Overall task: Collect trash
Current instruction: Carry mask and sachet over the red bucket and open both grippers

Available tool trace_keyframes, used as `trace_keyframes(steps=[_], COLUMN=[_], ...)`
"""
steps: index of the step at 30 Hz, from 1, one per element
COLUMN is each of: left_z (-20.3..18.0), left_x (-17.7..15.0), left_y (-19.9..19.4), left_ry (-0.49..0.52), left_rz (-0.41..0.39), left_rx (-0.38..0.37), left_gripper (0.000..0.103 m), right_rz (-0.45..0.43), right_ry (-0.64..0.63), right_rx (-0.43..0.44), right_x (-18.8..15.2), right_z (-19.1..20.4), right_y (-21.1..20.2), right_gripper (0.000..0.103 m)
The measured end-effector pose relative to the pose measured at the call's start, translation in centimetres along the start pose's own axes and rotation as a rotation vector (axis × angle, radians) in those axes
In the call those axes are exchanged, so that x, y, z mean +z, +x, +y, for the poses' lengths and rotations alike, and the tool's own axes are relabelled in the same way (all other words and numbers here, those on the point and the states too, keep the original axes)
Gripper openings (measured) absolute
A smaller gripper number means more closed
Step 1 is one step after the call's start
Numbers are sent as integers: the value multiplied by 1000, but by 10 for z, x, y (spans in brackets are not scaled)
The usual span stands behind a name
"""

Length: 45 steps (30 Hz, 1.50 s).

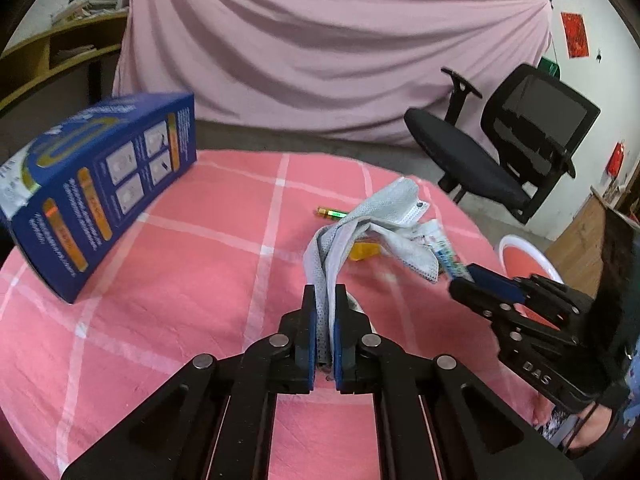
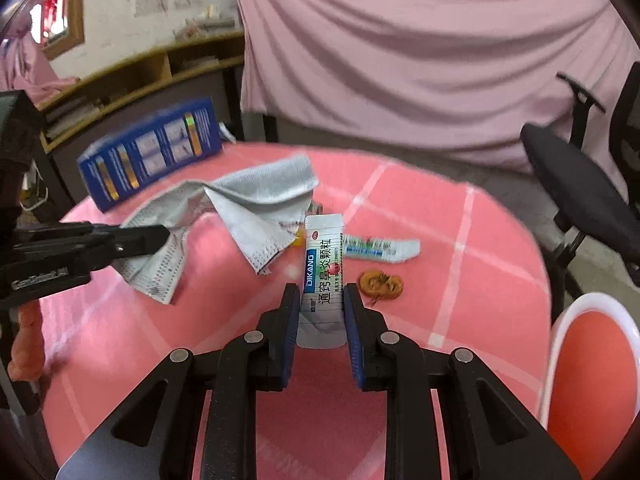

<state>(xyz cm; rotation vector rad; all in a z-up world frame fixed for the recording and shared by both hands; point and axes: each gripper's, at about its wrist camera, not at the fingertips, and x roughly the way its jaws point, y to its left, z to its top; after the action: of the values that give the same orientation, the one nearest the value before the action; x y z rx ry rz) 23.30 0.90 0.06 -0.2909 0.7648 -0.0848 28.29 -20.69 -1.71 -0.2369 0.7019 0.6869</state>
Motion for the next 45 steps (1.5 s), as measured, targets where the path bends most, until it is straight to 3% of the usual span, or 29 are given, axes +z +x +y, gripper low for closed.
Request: trace_keyframes(steps=[6,13,19,27,34,45], left_z=[-19,-65,-109,-169,-220,-263], left_x=[3,15,27,29,24,17], left_y=[-21,-48,-57,-40,-11,29], left_ry=[-10,77,181,282,346,373], left_rz=[-113,-267,-349,-367,-307,-208], left_rx=[-37,-82,-122,-194,-259,-309], left_gripper=[4,5,5,5,5,5], right_rz=[-229,-514,-645,-677,-651,-590], right_ry=[25,55,112,211,295,445], right_rx=[-52,-140,-248,-348,-418,-469], right_x=[-4,-8,-15,-32,-53,-73], right_z=[-6,-16,-34,-72,-106,-142], right_y=[-45,-98,-127,-151,-164,-171], right_gripper=[20,20,20,20,20,21])
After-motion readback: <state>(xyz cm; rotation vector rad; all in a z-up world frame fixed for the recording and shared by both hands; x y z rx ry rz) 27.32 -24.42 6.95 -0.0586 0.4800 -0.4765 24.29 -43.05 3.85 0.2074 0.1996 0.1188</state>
